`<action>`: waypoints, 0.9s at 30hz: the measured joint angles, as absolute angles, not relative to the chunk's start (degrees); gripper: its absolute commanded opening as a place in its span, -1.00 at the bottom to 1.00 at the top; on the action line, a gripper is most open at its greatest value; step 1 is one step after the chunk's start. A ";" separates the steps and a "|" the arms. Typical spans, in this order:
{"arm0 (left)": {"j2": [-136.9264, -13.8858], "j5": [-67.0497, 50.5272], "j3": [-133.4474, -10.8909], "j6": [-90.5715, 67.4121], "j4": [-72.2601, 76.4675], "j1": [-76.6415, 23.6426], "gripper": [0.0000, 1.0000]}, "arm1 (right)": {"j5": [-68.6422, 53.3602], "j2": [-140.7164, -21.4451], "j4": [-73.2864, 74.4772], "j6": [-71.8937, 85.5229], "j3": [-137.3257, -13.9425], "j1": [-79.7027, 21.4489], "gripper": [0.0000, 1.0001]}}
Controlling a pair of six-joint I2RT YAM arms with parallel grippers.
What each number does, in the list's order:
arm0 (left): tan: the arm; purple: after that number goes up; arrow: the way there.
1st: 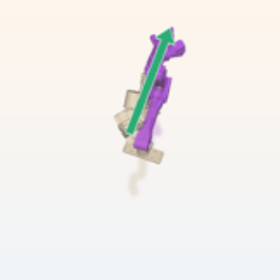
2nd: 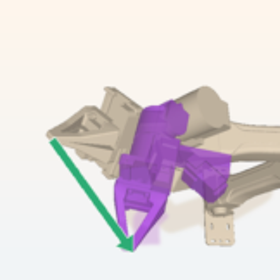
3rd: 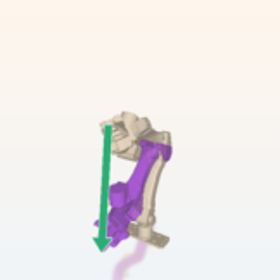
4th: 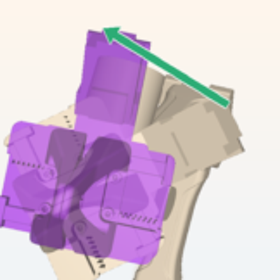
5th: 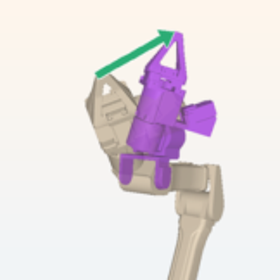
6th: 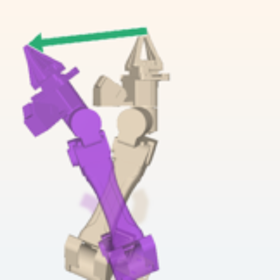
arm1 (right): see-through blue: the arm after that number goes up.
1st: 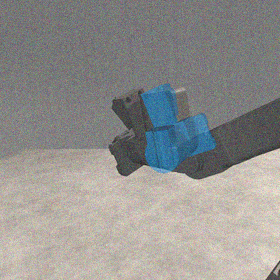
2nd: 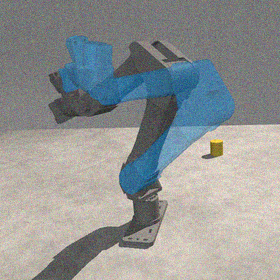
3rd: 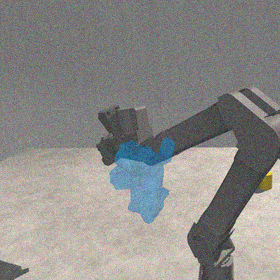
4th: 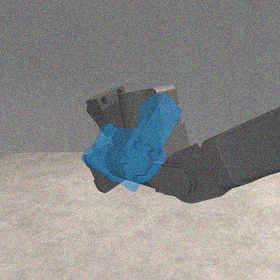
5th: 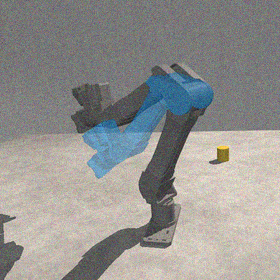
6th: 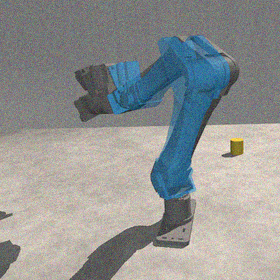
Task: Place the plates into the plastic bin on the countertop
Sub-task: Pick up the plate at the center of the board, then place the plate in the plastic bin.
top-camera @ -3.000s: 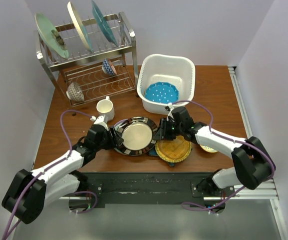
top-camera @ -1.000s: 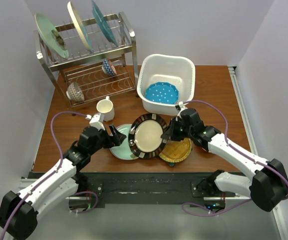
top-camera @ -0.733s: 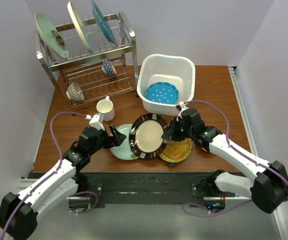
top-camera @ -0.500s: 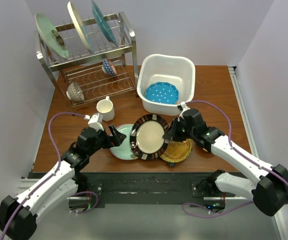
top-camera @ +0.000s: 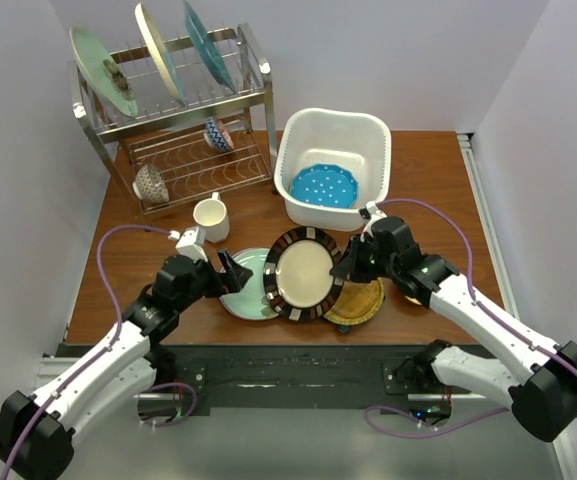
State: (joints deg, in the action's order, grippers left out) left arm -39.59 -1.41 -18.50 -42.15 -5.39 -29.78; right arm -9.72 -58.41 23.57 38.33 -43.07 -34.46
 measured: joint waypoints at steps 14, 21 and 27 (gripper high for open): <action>-46.70 -2.37 -17.54 -41.41 1.69 -29.78 1.00 | -7.46 -55.57 27.03 36.49 -43.72 -34.46 -1.00; -46.83 -3.38 -17.45 -41.41 2.37 -29.78 1.00 | -7.05 -53.54 26.98 36.67 -44.14 -34.46 -1.00; -42.00 -3.16 -17.23 -41.43 0.60 -29.78 1.00 | -9.72 -57.47 23.57 37.50 -44.16 -34.44 -1.00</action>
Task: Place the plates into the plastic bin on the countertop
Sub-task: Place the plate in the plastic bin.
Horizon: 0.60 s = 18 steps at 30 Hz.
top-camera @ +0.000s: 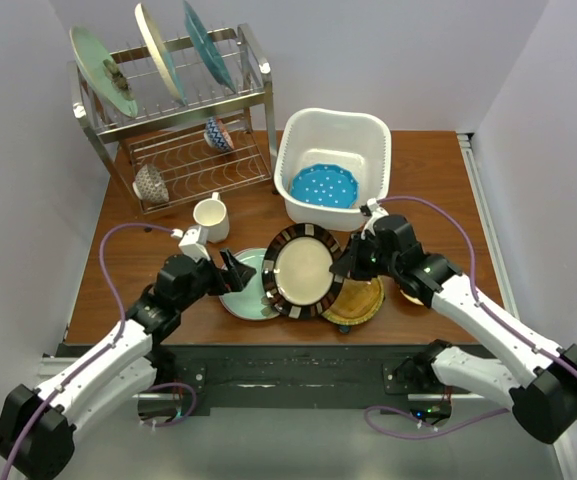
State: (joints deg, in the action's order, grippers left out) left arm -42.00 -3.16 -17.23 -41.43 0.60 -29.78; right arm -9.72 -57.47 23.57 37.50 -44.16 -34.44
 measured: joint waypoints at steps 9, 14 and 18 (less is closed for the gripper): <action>-40.53 -2.11 -16.67 -41.60 -2.76 -29.78 1.00 | -13.26 -62.15 22.09 37.28 -48.90 -31.90 -1.00; -40.80 -1.63 -16.40 -41.60 -4.36 -29.78 1.00 | -20.21 -65.41 17.47 38.41 -51.75 -25.74 -1.00; -39.83 -1.23 -15.70 -41.63 -5.65 -29.76 1.00 | -23.86 -68.82 15.35 38.94 -54.52 -20.45 -1.00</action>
